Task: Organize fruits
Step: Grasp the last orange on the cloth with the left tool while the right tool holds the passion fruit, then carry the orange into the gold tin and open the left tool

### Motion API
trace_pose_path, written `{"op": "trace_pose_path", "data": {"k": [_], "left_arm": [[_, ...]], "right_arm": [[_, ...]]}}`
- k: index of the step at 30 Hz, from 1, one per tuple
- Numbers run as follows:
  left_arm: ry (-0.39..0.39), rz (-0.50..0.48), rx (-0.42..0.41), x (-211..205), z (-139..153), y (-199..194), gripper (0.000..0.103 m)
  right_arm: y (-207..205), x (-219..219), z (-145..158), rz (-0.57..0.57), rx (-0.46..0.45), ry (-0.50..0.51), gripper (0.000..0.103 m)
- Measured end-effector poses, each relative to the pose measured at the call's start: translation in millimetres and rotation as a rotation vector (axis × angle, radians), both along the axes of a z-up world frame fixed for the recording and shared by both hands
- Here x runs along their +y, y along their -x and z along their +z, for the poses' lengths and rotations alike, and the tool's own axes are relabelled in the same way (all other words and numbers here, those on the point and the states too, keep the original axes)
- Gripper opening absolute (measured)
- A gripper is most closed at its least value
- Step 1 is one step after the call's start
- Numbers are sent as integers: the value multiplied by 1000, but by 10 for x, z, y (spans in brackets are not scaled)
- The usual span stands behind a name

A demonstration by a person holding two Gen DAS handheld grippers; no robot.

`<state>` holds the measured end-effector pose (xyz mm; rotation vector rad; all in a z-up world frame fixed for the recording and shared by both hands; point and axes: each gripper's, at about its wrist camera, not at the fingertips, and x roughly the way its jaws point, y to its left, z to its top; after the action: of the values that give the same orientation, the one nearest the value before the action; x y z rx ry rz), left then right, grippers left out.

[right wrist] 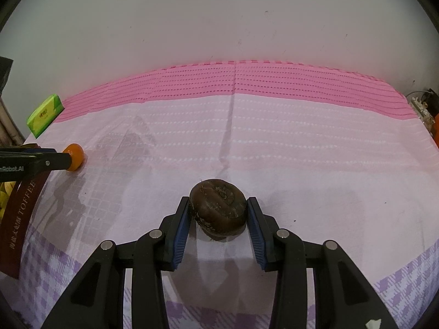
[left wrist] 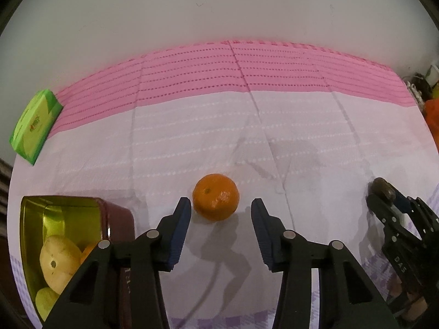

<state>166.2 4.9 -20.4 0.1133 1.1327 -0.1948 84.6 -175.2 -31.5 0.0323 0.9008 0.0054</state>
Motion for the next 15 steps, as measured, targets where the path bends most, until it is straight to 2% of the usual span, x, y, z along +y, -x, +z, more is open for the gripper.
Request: {"op": "trace_pose_path", "data": {"k": [15], "left_arm": [[-14,13,12,17,-119,-93,39]], "right_arm": [[7,2,5,0,0,3,38]]}}
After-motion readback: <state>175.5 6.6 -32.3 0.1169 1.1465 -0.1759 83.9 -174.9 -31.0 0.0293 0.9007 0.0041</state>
